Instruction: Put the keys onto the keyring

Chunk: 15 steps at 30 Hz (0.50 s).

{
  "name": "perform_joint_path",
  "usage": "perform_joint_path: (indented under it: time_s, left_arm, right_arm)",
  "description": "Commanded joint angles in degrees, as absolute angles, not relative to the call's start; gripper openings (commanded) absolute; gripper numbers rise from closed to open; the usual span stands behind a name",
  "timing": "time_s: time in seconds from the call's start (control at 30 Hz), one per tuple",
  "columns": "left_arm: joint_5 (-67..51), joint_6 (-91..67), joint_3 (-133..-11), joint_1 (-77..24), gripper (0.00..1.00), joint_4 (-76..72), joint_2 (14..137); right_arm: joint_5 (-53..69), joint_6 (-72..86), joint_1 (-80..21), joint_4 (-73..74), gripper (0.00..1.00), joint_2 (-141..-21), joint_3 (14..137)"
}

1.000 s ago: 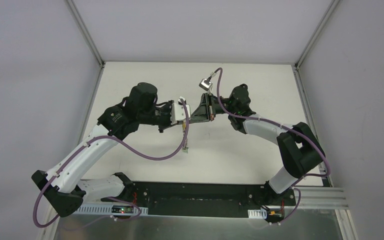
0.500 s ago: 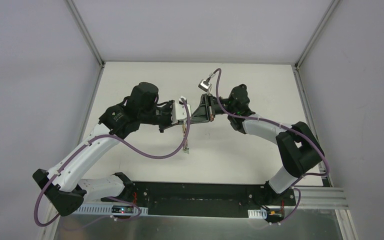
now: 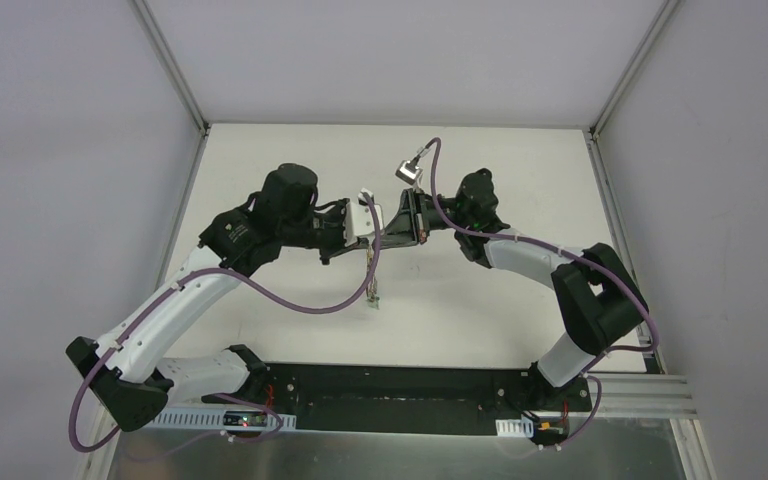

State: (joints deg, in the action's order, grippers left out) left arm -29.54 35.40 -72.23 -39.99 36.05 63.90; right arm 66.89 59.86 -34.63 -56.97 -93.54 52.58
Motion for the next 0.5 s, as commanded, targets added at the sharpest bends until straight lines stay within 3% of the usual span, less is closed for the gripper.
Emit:
perform_joint_path:
  time_s: [0.0,0.47]
  left_arm:
    - [-31.1,34.5,-73.2,-39.6,0.0,32.8,64.9]
    - [-30.6,36.1,-70.3,-39.5,0.0,32.5,63.5]
  right_arm:
    - [67.0,59.7,-35.9,-59.9,0.0,-93.3,54.9]
    - [67.3,60.1,-35.7,-60.7,0.0,-92.8,54.8]
